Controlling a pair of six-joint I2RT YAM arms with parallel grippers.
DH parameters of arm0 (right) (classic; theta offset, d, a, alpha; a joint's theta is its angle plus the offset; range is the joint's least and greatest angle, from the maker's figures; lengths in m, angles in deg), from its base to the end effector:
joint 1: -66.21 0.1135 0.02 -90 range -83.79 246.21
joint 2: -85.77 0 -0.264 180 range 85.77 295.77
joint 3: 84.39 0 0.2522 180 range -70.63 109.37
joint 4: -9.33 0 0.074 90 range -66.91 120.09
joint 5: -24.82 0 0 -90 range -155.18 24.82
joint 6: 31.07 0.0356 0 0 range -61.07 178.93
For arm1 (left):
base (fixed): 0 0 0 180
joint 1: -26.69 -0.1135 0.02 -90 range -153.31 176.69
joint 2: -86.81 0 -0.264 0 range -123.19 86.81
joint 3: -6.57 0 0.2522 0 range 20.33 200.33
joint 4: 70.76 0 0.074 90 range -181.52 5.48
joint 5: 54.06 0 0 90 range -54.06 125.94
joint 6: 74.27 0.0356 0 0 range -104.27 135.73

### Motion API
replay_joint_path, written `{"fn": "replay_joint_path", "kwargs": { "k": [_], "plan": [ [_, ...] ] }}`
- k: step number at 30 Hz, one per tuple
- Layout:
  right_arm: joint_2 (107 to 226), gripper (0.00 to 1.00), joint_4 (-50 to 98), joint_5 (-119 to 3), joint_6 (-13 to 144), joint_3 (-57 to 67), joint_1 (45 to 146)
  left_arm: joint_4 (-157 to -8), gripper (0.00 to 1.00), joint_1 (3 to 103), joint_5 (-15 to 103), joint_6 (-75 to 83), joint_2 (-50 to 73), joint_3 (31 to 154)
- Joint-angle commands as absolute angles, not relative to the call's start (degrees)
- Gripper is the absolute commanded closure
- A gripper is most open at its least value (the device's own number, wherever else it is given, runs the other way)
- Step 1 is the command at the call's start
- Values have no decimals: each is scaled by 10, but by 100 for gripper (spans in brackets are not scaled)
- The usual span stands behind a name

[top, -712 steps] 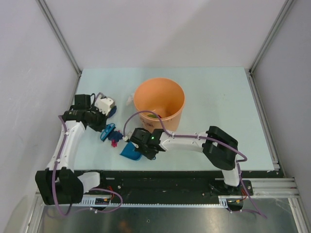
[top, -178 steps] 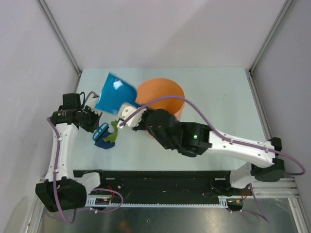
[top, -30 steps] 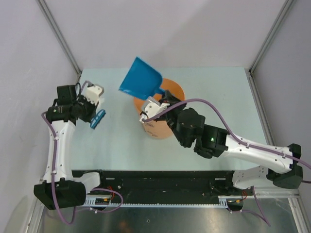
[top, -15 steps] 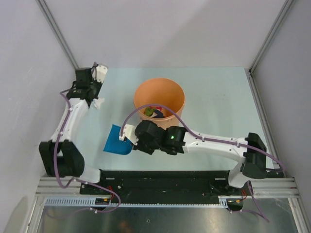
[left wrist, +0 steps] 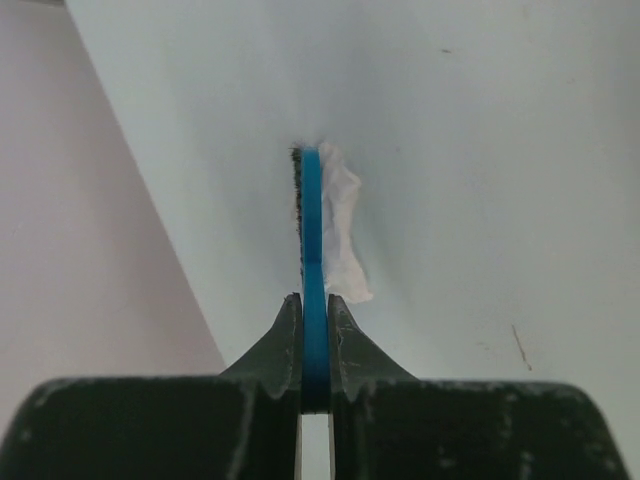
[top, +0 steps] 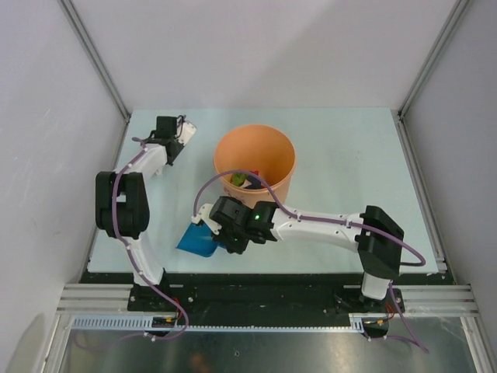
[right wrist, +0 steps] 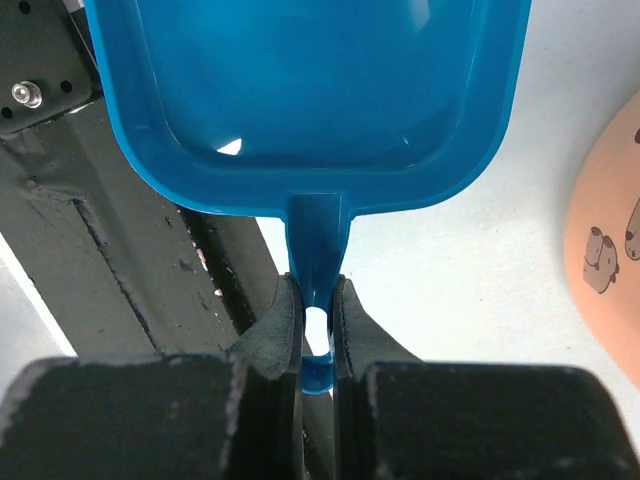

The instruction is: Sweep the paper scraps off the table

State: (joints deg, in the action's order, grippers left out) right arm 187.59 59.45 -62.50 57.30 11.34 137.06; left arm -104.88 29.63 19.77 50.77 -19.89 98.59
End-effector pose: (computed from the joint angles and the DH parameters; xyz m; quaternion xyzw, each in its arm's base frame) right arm 0.1250 0.3650 0.2541 -0.5710 0.7675 0.1834 0.2264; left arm 0.4111 -0.0112 0.2210 0.2548 0.8924 0.2228 0.2984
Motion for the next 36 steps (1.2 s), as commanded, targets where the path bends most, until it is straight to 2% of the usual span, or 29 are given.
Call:
{"fn": "replay_joint_path", "kwargs": {
  "k": [1, 8, 10, 17, 25, 33, 36],
  "plan": [
    [1876, 100, 596, -622, 598, 124, 1364, -1030, 100, 308, 228, 557, -197, 964],
    [1904, 100, 604, -675, 619, 126, 1357, -1140, 100, 308, 403, 550, -69, 814],
    [1918, 100, 608, -687, 630, 130, 1357, -1175, 100, 308, 423, 530, -37, 776],
    [1985, 100, 656, -749, 639, 175, 1368, -1314, 100, 306, 561, 488, 95, 739],
    [2019, 100, 677, -765, 633, 202, 1384, -1368, 100, 300, 549, 477, 218, 811],
    [2027, 100, 679, -764, 644, 213, 1376, -1348, 100, 246, 531, 446, 154, 898],
    [2048, 100, 688, -782, 649, 242, 1373, -1289, 100, 242, 456, 429, 108, 896]
  ]
}}
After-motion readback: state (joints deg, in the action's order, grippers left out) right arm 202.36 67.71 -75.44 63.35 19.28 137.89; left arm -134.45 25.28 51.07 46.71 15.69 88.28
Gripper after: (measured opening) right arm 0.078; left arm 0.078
